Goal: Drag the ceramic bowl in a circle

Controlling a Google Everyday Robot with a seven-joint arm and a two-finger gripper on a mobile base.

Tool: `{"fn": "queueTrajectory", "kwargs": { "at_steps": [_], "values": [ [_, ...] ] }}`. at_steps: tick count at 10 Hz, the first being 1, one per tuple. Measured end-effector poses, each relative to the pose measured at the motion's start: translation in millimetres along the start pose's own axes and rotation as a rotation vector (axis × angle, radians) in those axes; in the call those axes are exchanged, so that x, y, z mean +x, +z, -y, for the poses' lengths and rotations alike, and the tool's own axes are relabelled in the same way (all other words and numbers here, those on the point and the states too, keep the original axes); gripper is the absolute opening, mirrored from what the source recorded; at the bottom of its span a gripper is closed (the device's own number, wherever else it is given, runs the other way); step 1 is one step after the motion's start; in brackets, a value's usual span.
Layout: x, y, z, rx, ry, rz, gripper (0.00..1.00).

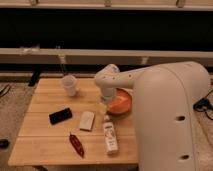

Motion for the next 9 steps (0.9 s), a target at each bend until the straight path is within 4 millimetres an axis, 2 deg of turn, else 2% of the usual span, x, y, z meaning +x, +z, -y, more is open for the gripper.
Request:
{"fn": "queueTrajectory", "kwargs": {
  "at_steps": [5, 7, 9],
  "values": [
    [0, 26, -1, -0.007, -0.004, -0.033, 0.8],
    [0, 34, -2, -0.013, -0.006, -0.052, 0.64],
    [-3, 37, -4, -0.024, -0.008, -0.059, 0.42]
  ]
}}
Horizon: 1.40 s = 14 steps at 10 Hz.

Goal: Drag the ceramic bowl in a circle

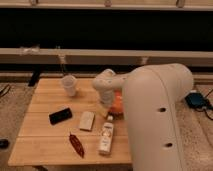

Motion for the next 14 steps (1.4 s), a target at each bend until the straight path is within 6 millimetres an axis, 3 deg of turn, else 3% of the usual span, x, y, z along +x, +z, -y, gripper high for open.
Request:
{"fn": "queueTrajectory", "kwargs": {
  "at_steps": [3, 5, 8, 12, 14],
  "values": [
    [-4, -1, 2, -0.011, 0.006, 0.005, 0.12],
    [-6, -3, 4, -0.015, 0.013, 0.011, 0.0],
    [-14, -20, 22, -0.001, 0.041, 0.051, 0.0],
    [-24, -50, 63, 0.029, 0.077, 0.146, 0.0],
    [-37, -53, 57, 0.013, 0.02, 0.173, 0.0]
  ]
}}
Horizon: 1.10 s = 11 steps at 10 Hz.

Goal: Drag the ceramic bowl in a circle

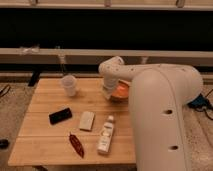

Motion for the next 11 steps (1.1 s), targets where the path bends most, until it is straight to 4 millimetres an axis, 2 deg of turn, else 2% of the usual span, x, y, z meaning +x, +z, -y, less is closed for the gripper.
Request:
{"fn": "queueTrajectory", "kwargs": {
  "at_steps": [3, 6, 8, 11],
  "values": [
    [-22, 3, -40, -0.061, -0.142, 0.008, 0.0],
    [-18, 2, -75, -0.11, -0.232, -0.03, 0.0],
    [-2, -3, -82, -0.124, -0.241, -0.061, 0.0],
    [47, -20, -63, -0.114, -0.122, -0.106, 0.0]
  ]
}}
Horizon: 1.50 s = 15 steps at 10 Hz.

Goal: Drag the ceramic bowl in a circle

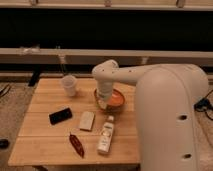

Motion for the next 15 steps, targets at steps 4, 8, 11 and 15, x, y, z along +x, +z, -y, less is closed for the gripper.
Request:
{"fn": "queueTrajectory", "kwargs": {
  "at_steps": [4, 8, 11, 15],
  "values": [
    [88, -20, 15, 0.007, 0.229, -0.042, 0.0],
    [171, -37, 17, 0.011, 0.449, -0.08, 0.0],
    [183, -40, 15, 0.006, 0.488, -0.083, 0.0],
    [182, -39, 15, 0.008, 0.484, -0.083, 0.0]
  ]
}}
